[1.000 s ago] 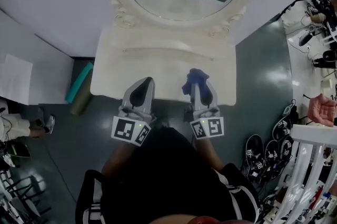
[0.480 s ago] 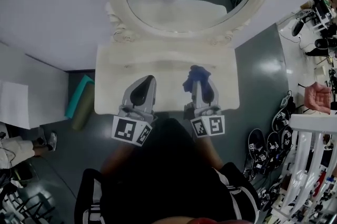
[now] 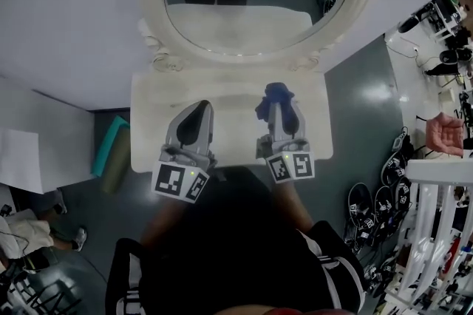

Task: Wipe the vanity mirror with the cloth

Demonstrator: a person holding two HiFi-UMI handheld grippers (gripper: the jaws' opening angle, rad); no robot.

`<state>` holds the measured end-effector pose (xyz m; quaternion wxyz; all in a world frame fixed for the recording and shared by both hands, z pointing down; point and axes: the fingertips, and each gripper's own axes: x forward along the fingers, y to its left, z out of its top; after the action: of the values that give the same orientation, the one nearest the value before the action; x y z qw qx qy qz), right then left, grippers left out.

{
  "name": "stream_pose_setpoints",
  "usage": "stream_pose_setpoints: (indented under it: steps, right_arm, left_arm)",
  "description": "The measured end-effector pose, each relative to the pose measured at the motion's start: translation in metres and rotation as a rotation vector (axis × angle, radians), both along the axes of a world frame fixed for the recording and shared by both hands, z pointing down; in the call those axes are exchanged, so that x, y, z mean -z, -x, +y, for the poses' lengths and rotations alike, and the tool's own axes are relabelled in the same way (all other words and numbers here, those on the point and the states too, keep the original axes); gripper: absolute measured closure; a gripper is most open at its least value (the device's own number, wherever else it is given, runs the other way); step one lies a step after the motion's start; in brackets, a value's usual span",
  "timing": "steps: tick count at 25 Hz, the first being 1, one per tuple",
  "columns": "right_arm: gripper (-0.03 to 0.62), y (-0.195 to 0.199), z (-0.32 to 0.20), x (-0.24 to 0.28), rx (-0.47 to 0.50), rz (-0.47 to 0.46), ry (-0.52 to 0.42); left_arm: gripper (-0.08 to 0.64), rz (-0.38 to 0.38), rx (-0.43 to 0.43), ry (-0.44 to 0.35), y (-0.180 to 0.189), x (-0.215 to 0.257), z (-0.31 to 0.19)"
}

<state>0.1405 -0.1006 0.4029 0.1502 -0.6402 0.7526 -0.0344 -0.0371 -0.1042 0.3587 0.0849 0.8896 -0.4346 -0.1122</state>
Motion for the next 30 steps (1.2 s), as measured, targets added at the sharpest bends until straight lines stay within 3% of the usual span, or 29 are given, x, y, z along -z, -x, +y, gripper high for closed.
stream_pose_setpoints:
  steps: [15, 21, 30]
  right_arm:
    - [0.541, -0.053, -0.067, 0.006, -0.049, -0.078, -0.038]
    - [0.541, -0.082, -0.097, -0.015, -0.081, -0.142, -0.001]
    - [0.541, -0.117, -0.147, -0.039, -0.121, -0.162, 0.028]
  left_arm:
    - [0.549, -0.003, -0.023, 0.003, -0.041, 0.006, -0.043]
    - [0.549, -0.013, -0.019, 0.012, -0.056, 0.001, -0.061]
    - [0.549, -0.013, -0.030, 0.037, -0.081, -0.015, -0.102]
